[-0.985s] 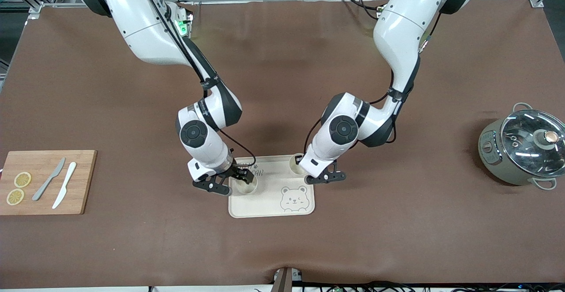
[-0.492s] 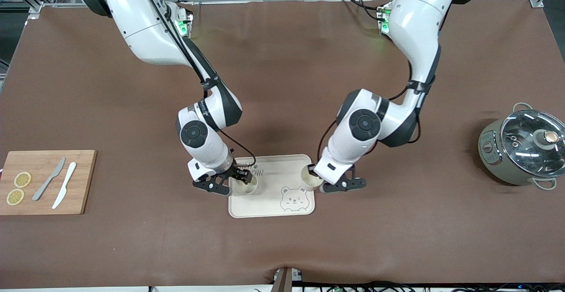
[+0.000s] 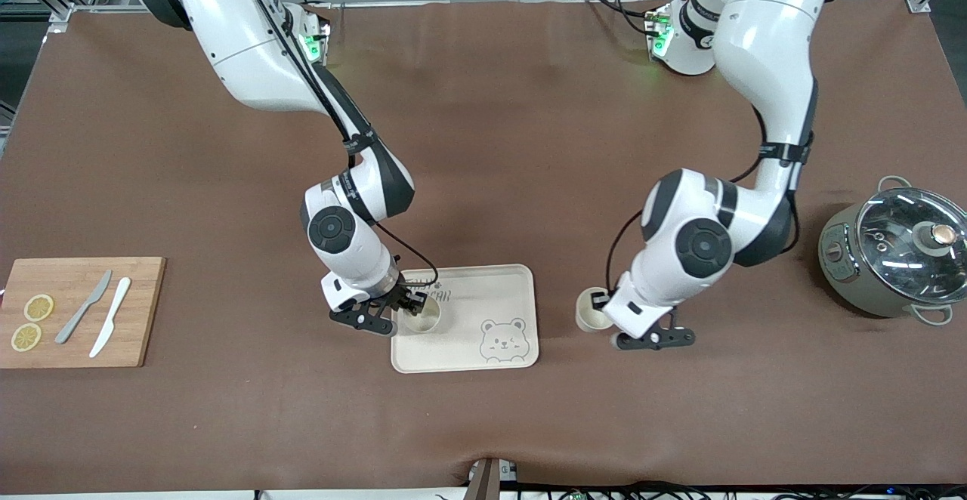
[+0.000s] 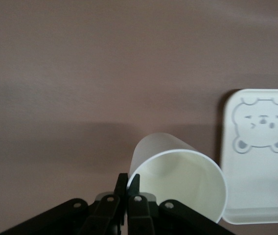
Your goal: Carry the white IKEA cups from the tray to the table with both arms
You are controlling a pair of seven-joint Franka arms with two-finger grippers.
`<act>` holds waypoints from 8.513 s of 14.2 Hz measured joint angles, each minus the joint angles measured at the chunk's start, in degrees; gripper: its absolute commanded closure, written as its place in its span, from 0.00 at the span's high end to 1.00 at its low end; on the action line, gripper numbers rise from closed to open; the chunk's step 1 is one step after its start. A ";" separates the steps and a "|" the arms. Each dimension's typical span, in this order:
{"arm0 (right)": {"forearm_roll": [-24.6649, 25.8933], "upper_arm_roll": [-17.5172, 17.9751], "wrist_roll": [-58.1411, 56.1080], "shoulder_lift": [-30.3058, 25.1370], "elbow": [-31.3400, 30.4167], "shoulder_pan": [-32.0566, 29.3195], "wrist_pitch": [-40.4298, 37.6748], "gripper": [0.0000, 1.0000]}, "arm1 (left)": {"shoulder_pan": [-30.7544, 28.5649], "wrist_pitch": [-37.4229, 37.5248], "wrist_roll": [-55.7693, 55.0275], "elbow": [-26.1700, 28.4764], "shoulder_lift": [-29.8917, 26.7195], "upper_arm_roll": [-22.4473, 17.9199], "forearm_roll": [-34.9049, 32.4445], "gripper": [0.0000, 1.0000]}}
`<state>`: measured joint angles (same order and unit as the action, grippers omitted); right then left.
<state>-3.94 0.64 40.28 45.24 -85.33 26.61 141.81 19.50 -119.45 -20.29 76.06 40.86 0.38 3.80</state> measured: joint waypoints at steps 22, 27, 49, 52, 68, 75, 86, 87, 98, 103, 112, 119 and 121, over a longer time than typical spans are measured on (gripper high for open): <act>0.25 -1.29 -11.32 -0.90 15.80 -6.85 -26.53 0.00 | -17.97 0.54 27.41 0.26 5.46 -0.65 -0.04 0.22; 0.22 -1.07 -27.53 -2.73 17.41 -15.26 -31.49 0.00 | -18.13 0.39 27.41 0.25 5.71 -0.64 -0.04 1.00; -4.50 -0.75 -65.74 3.18 15.34 -30.81 -21.45 0.00 | -18.00 20.54 23.57 -1.54 -13.60 -0.30 -1.14 1.00; -4.83 -0.76 -67.38 4.46 15.16 -30.83 -19.83 0.00 | -18.07 24.69 22.89 -1.52 -17.66 -0.53 -1.65 1.00; -4.88 -0.72 -68.44 6.46 15.10 -30.83 -18.34 1.00 | -18.17 37.47 22.79 -0.92 -31.06 -0.63 -3.17 1.00; -4.88 -0.48 -68.40 6.02 16.22 -30.79 -18.95 1.00 | -18.17 38.64 22.79 -0.67 -31.93 -0.63 -3.17 1.00; -4.88 -0.35 -55.89 -3.49 28.00 -30.16 -51.77 1.00 | -18.20 38.53 22.79 -0.27 -31.90 -0.60 -3.17 1.00; -4.88 -0.52 -55.04 -5.90 28.22 -30.25 -54.59 1.00 | -18.22 38.53 22.79 -0.24 -31.90 -0.62 -3.17 1.00; 1.32 -1.14 -46.40 -28.51 19.87 -31.26 -64.52 1.00 | -17.85 38.23 22.02 -0.14 -31.84 0.10 -3.12 1.00; 1.55 -1.15 -45.72 -35.65 3.10 -31.34 -53.70 1.00 | -17.81 38.21 21.00 -0.14 -31.75 0.21 -3.04 1.00; 1.61 -1.08 -44.90 -38.36 2.36 -31.34 -54.96 1.00 | -17.81 38.18 19.70 -0.16 -31.75 1.27 -3.04 1.00; 3.57 -0.49 -43.54 -39.05 2.62 -31.32 -55.16 1.00 | -17.82 37.52 19.70 -0.39 -31.81 1.28 -3.64 1.00; 3.59 -0.47 -43.45 -39.05 2.62 -31.32 -55.35 1.00 | -17.82 37.44 19.70 -0.50 -31.84 1.28 -3.87 1.00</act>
<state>-0.35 0.16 -3.18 6.18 -82.71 -4.71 86.46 1.68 -82.01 -0.60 75.56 9.02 1.65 -0.08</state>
